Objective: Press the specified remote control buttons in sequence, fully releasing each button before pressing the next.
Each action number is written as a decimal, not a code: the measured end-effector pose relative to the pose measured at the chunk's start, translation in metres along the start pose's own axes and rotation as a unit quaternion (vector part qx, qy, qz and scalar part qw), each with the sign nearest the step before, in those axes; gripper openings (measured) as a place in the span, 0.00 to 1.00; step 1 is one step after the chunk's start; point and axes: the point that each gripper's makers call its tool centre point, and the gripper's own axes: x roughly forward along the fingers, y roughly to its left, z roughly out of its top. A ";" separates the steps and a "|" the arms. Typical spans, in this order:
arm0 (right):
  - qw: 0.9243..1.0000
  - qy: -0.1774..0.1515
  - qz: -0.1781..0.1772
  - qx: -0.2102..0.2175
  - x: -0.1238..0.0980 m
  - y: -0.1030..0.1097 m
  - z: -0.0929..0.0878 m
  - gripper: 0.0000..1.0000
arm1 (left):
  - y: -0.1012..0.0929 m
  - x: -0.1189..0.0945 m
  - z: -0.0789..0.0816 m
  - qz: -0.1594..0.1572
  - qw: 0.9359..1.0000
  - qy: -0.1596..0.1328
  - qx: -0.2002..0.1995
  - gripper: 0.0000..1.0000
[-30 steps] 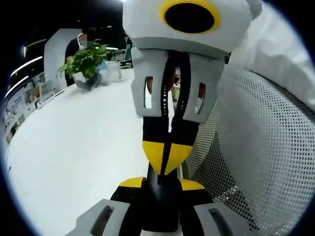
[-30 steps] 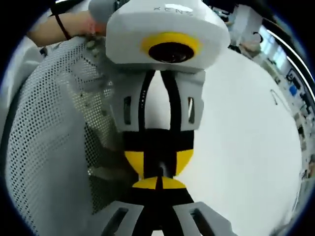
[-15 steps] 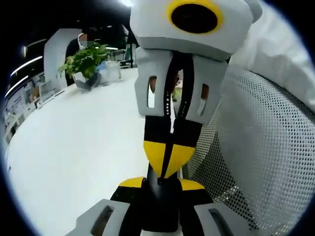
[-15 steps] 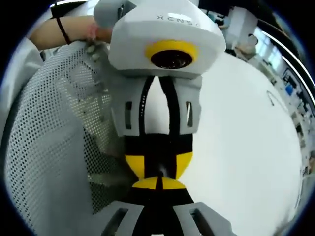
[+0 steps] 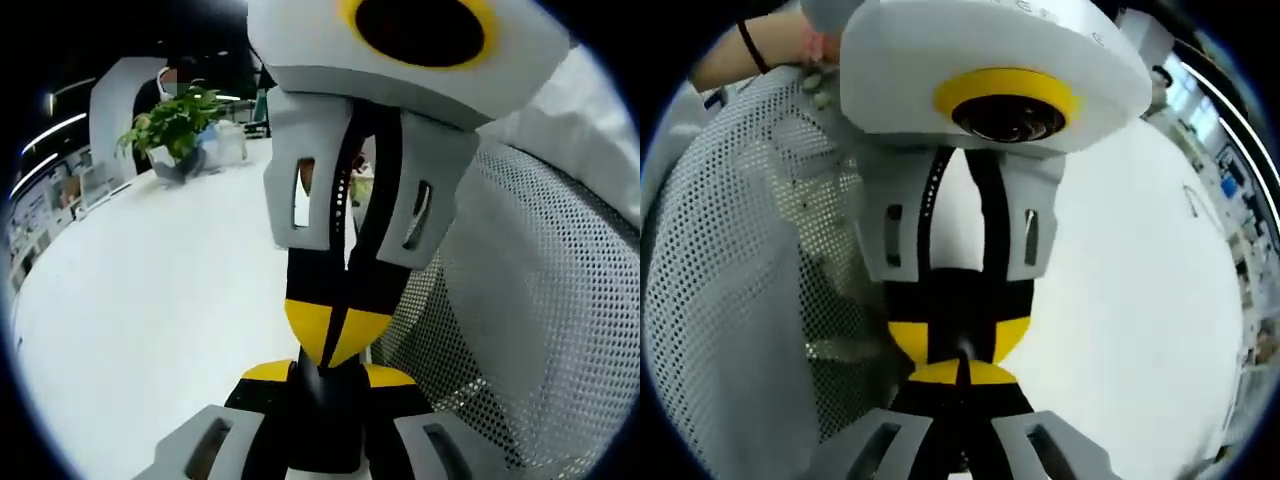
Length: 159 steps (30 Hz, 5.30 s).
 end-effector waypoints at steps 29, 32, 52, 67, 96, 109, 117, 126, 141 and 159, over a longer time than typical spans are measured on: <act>0.998 -0.020 0.026 -0.050 0.002 0.002 0.007 0.00 | 0.000 0.001 -0.001 -0.001 1.000 -0.001 0.003 0.24; 0.999 -0.022 0.021 -0.041 0.003 -0.001 0.008 0.00 | 0.001 0.000 0.000 0.000 1.000 -0.001 -0.003 0.24; 0.988 -0.108 0.062 0.086 -0.012 0.007 -0.009 0.03 | 0.000 0.000 0.000 0.004 1.000 0.005 0.009 0.25; 0.988 -0.126 0.029 0.086 -0.015 0.002 -0.027 0.19 | -0.003 0.001 0.003 0.022 0.999 0.022 0.011 0.25; 0.992 -0.122 0.018 0.032 -0.009 0.000 -0.036 0.21 | 0.004 0.000 0.003 0.032 0.999 0.020 -0.019 0.26; 0.991 -0.127 0.016 0.045 -0.008 -0.002 -0.036 0.21 | 0.019 -0.033 0.005 0.051 0.997 0.056 -0.028 0.34; 0.989 -0.134 0.018 0.060 -0.008 -0.003 -0.036 0.21 | 0.042 -0.061 0.021 0.149 0.986 0.014 -0.067 0.46; 0.988 -0.136 0.016 0.066 -0.008 -0.004 -0.035 0.21 | 0.051 -0.100 0.031 0.243 0.961 -0.045 -0.122 0.55; 0.989 -0.133 0.013 0.061 -0.008 -0.004 -0.033 0.22 | 0.054 -0.152 0.037 0.380 0.890 -0.173 -0.185 1.00; 0.994 -0.104 0.016 0.037 -0.009 -0.014 -0.041 0.21 | 0.066 -0.198 0.042 0.501 0.802 -0.274 -0.177 1.00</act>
